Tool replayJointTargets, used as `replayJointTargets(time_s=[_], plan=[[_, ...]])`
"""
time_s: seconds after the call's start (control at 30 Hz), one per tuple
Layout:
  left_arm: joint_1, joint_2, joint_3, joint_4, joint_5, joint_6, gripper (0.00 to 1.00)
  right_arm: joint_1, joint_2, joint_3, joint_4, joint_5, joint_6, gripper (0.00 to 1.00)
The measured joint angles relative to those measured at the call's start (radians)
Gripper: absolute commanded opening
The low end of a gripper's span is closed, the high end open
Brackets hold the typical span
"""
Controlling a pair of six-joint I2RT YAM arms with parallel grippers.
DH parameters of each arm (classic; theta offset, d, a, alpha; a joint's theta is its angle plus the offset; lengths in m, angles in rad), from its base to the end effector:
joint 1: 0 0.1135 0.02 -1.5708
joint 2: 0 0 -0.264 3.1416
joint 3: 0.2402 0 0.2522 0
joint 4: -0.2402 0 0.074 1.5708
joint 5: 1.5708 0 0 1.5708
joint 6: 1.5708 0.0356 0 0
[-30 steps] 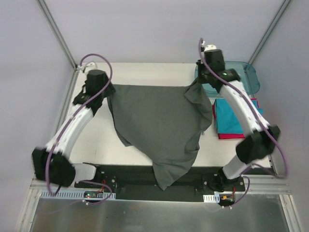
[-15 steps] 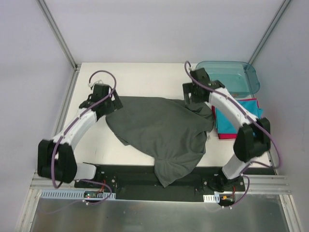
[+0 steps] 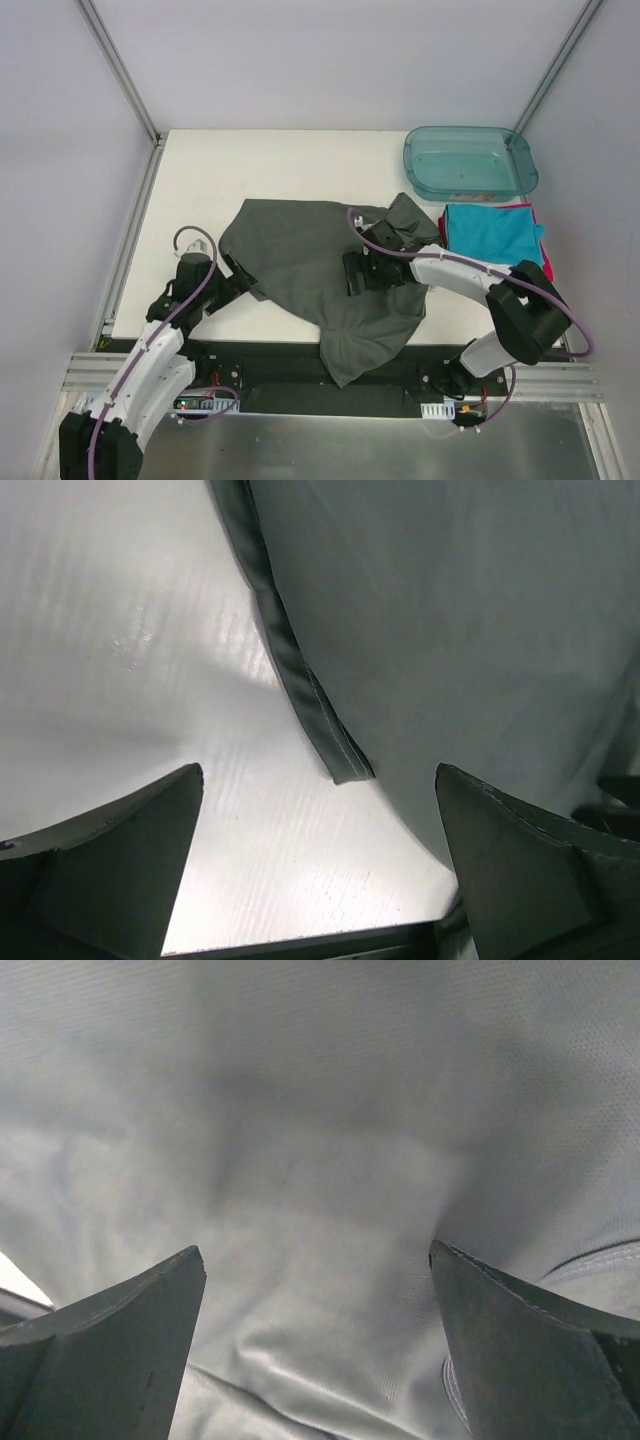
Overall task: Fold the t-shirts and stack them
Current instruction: Flatten out the tshirt
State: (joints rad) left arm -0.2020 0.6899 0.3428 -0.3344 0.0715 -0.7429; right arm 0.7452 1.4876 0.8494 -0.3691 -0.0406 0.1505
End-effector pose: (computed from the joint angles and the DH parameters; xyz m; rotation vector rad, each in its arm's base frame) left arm 0.1486 -0.0330 0.1856 -0.5809 2.2431 -0.5761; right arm 0.2115 0.1971 0.1862 -0.7840 2.5058 0.3771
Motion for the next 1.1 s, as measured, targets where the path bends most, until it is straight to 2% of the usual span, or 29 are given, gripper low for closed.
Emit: replayJointTargets(time_s=[0.13,0.43,0.5,0.57,0.6,0.73,0.93,1.1], plan=[[0.000,-0.079,-0.069,0.011,0.060,-0.031,0.95,-0.052,0.080,0.029,0.013,-0.002,0.049,0.96],[-0.030,0.008,-0.074,0.041,0.135,-0.054,0.70,-0.281,0.211,0.161,0.069,-0.017,0.137,0.96],[-0.071,0.042,-0.063,0.043,0.133,-0.058,0.61,-0.304,0.228,0.179,0.074,-0.022,0.153,0.96],[-0.139,0.086,-0.045,0.045,0.124,-0.068,0.46,-0.315,0.237,0.189,0.080,-0.027,0.163,0.96],[-0.172,0.105,-0.037,0.045,0.119,-0.076,0.43,-0.316,0.238,0.189,0.081,-0.028,0.165,0.96],[-0.285,0.208,0.008,0.052,0.079,-0.101,0.41,-0.316,0.236,0.185,0.085,-0.025,0.171,0.96],[-0.309,0.353,0.063,0.102,0.024,-0.130,0.35,-0.316,0.213,0.152,0.121,-0.024,0.175,0.96],[-0.344,0.487,0.115,0.190,0.022,-0.148,0.22,-0.316,0.200,0.132,0.145,-0.019,0.174,0.96]])
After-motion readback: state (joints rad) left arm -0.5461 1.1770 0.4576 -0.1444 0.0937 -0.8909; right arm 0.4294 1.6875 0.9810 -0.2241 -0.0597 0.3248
